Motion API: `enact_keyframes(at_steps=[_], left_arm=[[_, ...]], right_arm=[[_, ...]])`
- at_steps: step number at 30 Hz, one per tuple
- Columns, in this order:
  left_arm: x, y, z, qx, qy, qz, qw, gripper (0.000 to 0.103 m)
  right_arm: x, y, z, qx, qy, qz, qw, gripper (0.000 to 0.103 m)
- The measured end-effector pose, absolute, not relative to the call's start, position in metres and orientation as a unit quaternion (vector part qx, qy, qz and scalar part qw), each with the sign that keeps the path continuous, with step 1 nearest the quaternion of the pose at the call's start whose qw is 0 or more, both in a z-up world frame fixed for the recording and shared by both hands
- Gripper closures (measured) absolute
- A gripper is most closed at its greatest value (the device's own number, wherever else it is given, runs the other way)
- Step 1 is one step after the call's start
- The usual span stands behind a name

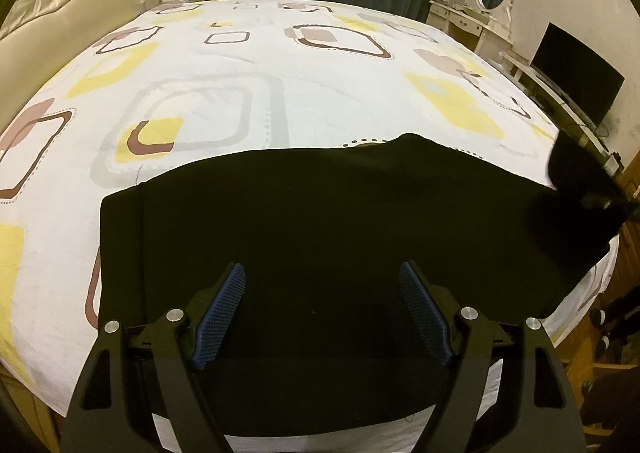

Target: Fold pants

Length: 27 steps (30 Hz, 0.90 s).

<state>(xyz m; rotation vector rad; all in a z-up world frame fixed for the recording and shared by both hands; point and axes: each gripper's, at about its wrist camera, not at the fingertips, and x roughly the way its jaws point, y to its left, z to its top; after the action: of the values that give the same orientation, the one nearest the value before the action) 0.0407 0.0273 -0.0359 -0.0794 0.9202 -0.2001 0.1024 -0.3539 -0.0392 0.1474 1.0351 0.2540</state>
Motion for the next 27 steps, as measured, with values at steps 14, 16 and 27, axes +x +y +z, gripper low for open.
enact_keyframes(at_steps=[14, 16, 27], left_arm=[[0.04, 0.022, -0.035, -0.037, 0.444, -0.104, 0.889, 0.025], [0.04, 0.02, -0.036, -0.033, 0.445, -0.104, 0.889, 0.025], [0.039, 0.017, -0.036, -0.032, 0.445, -0.11, 0.888, 0.025]], right_arm=[[0.104, -0.312, -0.082, 0.036, 0.516, 0.098, 0.851, 0.087], [0.104, -0.312, -0.083, 0.045, 0.517, 0.099, 0.849, 0.086], [0.107, -0.3, -0.088, 0.084, 0.514, 0.103, 0.847, 0.084]])
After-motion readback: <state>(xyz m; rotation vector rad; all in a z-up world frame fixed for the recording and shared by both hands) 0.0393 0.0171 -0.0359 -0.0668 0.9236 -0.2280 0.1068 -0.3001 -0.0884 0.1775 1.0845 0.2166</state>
